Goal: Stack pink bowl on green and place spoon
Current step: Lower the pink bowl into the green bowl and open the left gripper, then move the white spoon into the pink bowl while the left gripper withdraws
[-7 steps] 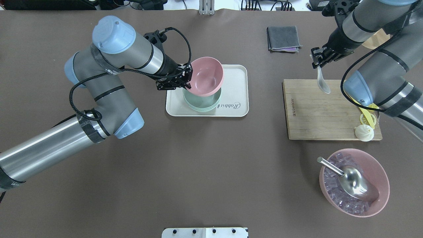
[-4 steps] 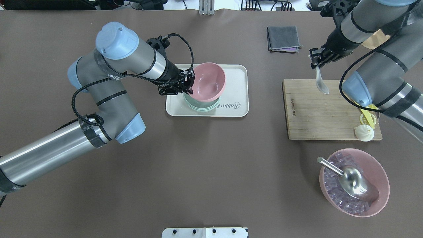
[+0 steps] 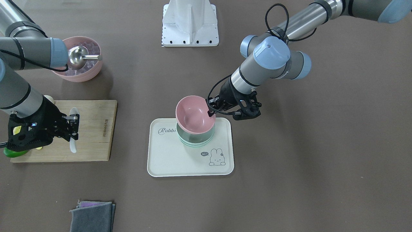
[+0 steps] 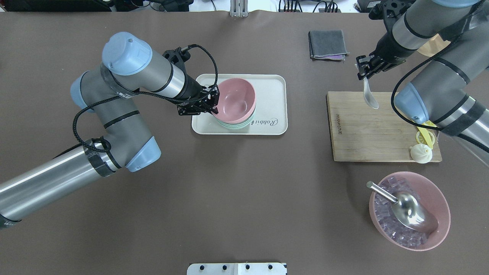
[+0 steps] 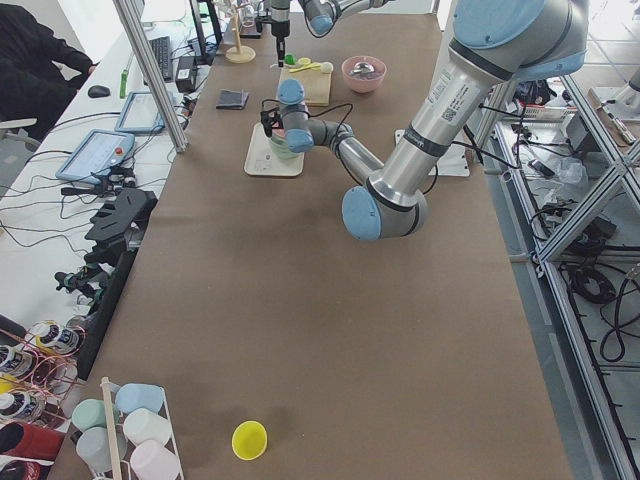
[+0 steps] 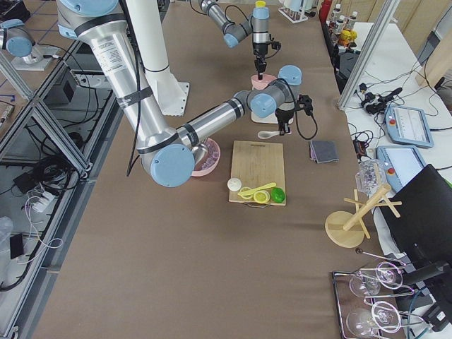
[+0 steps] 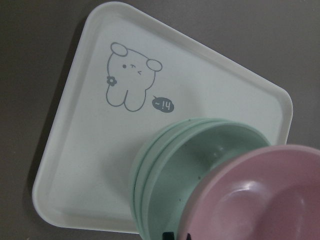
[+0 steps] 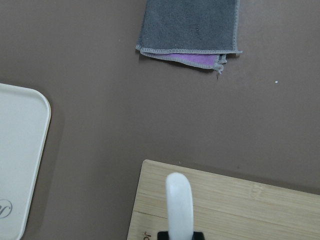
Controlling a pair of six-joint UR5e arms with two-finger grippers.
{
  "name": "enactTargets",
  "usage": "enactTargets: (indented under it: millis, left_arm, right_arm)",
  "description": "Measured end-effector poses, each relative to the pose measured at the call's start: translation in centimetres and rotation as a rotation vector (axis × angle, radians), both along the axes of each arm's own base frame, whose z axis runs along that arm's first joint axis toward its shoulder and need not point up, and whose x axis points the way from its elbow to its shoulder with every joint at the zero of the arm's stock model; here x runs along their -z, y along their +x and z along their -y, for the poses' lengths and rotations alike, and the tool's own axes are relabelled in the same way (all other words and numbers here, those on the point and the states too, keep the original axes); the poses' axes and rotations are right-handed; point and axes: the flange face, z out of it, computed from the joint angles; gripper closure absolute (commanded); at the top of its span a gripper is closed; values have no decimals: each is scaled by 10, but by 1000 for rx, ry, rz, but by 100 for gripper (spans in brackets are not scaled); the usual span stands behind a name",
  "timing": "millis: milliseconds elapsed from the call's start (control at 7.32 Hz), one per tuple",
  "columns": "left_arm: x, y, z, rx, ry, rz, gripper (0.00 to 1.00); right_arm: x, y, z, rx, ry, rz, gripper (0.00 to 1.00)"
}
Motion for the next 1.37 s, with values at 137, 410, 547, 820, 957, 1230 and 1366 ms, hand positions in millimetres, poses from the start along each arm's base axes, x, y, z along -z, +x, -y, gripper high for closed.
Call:
enactTargets:
  millis: [137, 410, 547, 820, 957, 1230, 1366]
  left_arm:
    - [1, 2, -2, -2, 1, 0, 100]
    - [4, 6, -4, -4, 3, -2, 100]
    - [5, 6, -3, -2, 4, -1, 71]
    - [2, 2, 4, 33, -7, 13, 2]
    - [-1, -1, 9, 71, -9, 23, 2]
    - [-4, -15, 23, 118, -14, 31, 2]
    - [-10, -36, 40, 142, -25, 36, 2]
  right_arm:
    - [1, 0, 0, 0, 1, 0, 100]
    - [3, -1, 0, 0, 3, 2, 100]
    - [5, -1, 1, 0, 5, 4, 100]
    - [11, -3, 1, -8, 1, 10, 100]
    - [14, -4, 1, -11, -1, 14, 100]
    - [28, -7, 3, -26, -6, 30, 100]
    - [50, -13, 4, -55, -29, 63, 100]
